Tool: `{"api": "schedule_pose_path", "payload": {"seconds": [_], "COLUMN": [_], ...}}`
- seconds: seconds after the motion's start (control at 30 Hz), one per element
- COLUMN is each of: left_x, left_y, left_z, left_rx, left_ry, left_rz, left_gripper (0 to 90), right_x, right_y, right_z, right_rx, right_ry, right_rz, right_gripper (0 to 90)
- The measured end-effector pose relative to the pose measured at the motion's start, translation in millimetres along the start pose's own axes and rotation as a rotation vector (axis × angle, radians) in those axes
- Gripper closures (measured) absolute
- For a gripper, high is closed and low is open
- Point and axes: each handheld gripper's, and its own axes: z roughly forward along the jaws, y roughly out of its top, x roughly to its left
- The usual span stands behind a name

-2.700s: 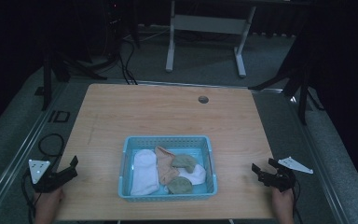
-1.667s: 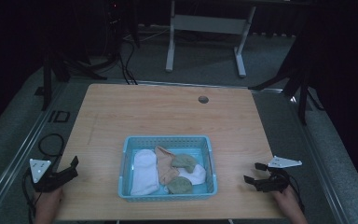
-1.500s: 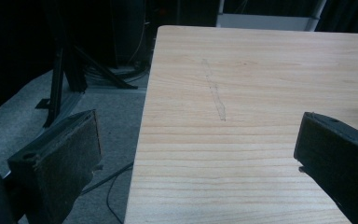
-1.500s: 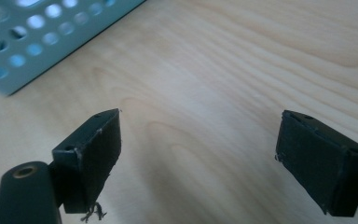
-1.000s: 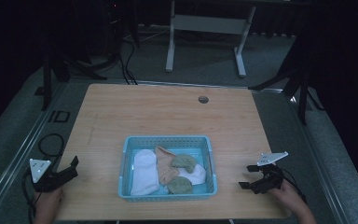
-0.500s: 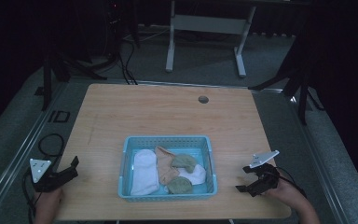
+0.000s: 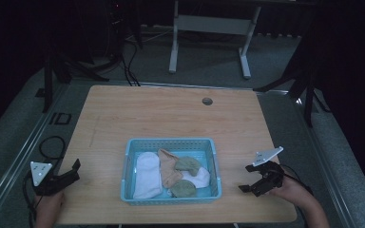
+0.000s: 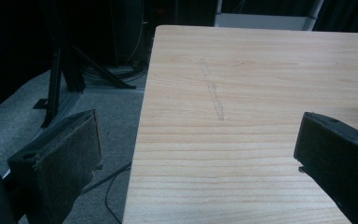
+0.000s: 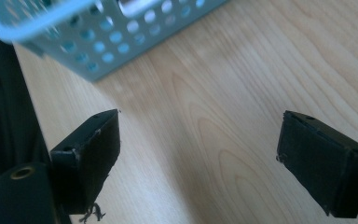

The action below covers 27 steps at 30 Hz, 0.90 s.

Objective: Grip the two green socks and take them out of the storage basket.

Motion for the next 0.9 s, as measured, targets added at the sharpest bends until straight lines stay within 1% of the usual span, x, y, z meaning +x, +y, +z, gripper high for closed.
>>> {"api": "schedule_pose_path", "payload": {"seconds": [0.1, 0.13, 0.2, 0.3, 0.4, 0.47, 0.63, 0.77, 0.9], "left_x": [0.0, 0.0, 0.0, 0.1, 0.2, 0.1, 0.0, 0.1, 0.0], "left_y": [0.0, 0.0, 0.0, 0.0, -0.1, -0.1, 0.0, -0.1, -0.1], "left_z": [0.0, 0.0, 0.0, 0.0, -0.2, -0.1, 0.0, -0.1, -0.2], "left_rx": [0.001, 0.001, 0.0, 0.001, -0.001, -0.001, 0.0, -0.001, -0.002], "left_ry": [0.0, -0.001, -0.001, -0.001, -0.001, -0.002, -0.002, -0.003, -0.004], "left_rz": [0.0, 0.0, 0.0, 0.0, 0.0, 0.0, 0.0, 0.001, 0.001], "left_gripper": [0.3, 0.3, 0.3, 0.3, 0.3, 0.3, 0.3, 0.3, 0.3], "right_x": [0.2, 0.7, 2.4, 5.2, 7.8, 10.1, 17.2, 22.6, 26.0], "right_y": [4.8, 6.7, 10.9, 18.3, 25.6, 29.9, 41.4, 50.8, 60.3], "right_z": [-3.8, -5.1, -7.7, -11.3, -13.6, -14.8, -15.7, -16.9, -17.4], "right_rx": [-0.011, -0.012, -0.007, -0.005, 0.008, 0.011, 0.016, 0.011, 0.004], "right_ry": [0.001, 0.001, -0.001, 0.001, -0.011, 0.002, 0.013, 0.032, 0.034], "right_rz": [0.0, -0.007, -0.022, -0.024, -0.031, -0.043, -0.077, -0.088, -0.095], "right_gripper": [13.3, 13.3, 13.0, 12.9, 13.6, 14.0, 16.0, 18.5, 18.5]}}
